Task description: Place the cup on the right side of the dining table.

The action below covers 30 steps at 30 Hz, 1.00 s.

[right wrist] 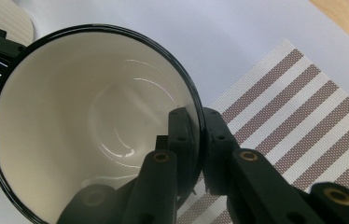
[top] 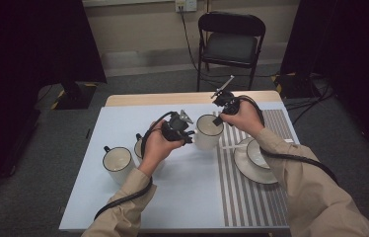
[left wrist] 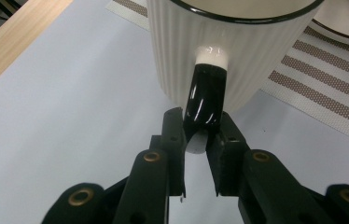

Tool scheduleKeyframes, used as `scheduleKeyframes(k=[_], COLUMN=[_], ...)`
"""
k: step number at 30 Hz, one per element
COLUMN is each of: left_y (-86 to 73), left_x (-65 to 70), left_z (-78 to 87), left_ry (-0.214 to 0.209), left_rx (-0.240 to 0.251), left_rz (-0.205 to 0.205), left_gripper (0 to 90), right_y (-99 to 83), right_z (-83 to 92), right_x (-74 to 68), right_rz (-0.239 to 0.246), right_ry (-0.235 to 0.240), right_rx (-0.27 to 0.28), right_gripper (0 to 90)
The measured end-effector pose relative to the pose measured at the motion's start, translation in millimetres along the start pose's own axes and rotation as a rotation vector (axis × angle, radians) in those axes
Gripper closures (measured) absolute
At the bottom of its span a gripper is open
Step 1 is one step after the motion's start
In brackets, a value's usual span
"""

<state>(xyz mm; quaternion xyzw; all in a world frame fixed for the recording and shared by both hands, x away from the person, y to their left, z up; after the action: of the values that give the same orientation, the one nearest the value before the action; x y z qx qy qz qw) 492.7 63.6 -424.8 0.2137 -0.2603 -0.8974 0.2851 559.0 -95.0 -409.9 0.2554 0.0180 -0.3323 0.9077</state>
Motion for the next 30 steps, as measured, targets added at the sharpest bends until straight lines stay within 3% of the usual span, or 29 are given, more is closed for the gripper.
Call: scheduleKeyframes(k=[30], left_y=[18.9], left_x=[-4.1], left_z=[-16.3], left_ry=[0.009], left_rx=[-0.005], left_rz=[0.016], left_gripper=[78.1], right_y=[-1.4], right_z=[6.4], right_x=[19.8], right_rz=[-0.028], right_ry=[-0.030], right_rx=[0.004], right_gripper=[84.2])
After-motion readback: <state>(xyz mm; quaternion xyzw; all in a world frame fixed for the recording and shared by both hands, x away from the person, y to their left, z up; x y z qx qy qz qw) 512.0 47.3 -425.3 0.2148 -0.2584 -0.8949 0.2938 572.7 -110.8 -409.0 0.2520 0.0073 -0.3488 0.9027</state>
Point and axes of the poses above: each handheld gripper's, and its own axes: z roughly backward along the jaws, y roughly out of its top, x roughly to its right, the point moved 6 cm from there along -z, roughly forward along the jaws, and after that the axes turned 9 degrees about y, right-handed, at the moved point
